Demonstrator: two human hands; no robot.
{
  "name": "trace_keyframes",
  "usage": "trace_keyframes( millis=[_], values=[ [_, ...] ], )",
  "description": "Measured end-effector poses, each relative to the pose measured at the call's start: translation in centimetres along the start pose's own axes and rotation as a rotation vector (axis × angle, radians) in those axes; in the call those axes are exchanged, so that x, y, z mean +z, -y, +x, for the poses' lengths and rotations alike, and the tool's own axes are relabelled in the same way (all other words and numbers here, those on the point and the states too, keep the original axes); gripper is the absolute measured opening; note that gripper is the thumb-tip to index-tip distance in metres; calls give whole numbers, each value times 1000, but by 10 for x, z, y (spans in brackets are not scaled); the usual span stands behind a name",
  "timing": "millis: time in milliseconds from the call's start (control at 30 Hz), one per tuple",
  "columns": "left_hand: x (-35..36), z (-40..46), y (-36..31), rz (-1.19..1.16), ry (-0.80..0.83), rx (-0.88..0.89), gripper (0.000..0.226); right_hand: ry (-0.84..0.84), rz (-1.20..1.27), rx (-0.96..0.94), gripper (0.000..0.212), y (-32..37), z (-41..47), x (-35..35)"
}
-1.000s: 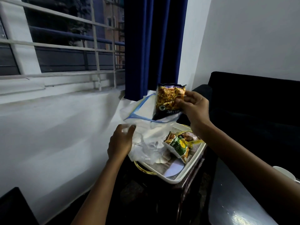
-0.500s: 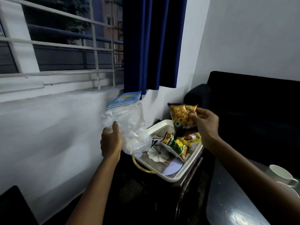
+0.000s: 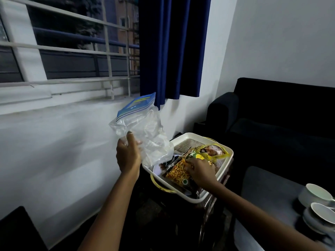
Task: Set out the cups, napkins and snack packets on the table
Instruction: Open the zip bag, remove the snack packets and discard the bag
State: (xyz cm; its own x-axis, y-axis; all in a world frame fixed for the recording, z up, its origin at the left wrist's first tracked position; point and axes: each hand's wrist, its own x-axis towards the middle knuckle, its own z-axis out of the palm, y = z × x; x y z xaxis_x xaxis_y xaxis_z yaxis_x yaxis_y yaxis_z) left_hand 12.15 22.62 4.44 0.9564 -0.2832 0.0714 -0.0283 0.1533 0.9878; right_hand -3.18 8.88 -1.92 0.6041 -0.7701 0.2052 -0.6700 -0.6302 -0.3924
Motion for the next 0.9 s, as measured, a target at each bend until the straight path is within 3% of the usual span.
trace_keyframes(
  millis=[167, 333, 400, 500, 667, 800, 900],
  values=[
    [3, -4, -2, -37, 28, -2, 28, 36, -13, -2, 42, 0, 1, -4],
    [8, -9, -8, -102, 64, -3, 30, -266, 337, -40, 41, 23, -3, -37],
    [10, -12, -12, -136, 83, -12, 32, -303, 494, -80, 46, 34, -6, -55],
    [14, -16, -17, -186, 191, -53, 37, -169, 674, -116, 64, 51, -13, -75],
    [21, -26, -26, -220, 525, -88, 52, 102, 848, -79, 93, 70, -20, -84],
    [23, -34, -24, -279, 750, -191, 52, 181, 1109, -84, 76, 74, -20, -83],
    [29, -41, -25, -217, 725, -223, 42, 58, 1120, -106, 55, 75, -22, -79]
  ],
)
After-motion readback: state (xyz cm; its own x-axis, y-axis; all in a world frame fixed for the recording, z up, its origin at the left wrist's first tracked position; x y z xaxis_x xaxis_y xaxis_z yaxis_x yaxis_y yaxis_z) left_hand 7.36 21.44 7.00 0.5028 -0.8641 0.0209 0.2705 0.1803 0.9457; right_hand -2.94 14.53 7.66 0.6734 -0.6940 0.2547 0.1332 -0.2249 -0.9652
